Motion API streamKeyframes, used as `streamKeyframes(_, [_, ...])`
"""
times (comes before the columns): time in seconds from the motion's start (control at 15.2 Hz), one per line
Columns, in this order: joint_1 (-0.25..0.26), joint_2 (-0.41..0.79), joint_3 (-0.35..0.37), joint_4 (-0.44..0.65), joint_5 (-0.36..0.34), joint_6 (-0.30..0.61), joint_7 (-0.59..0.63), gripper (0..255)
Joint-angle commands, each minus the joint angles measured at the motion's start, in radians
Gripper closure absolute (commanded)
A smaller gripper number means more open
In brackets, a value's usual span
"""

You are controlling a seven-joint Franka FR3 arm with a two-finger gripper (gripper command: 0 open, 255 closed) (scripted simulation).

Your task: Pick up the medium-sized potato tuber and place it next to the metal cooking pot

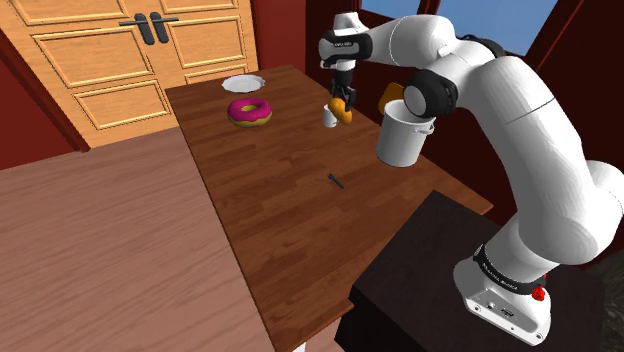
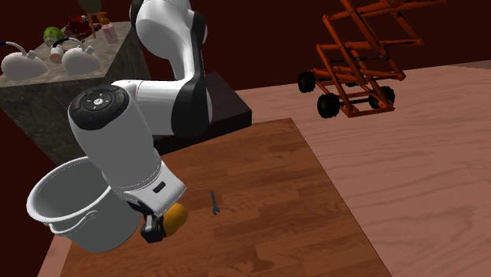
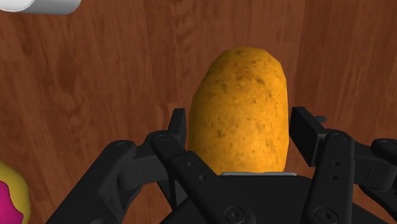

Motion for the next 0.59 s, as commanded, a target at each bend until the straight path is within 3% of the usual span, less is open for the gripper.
streamKeyframes(0.0, [0.003, 0.006, 0.001, -0.017, 0.002, 0.022, -0.001, 255])
streamKeyframes(0.53, [0.005, 0.046, 0.010, -0.054, 0.012, 0.098, -0.005, 255])
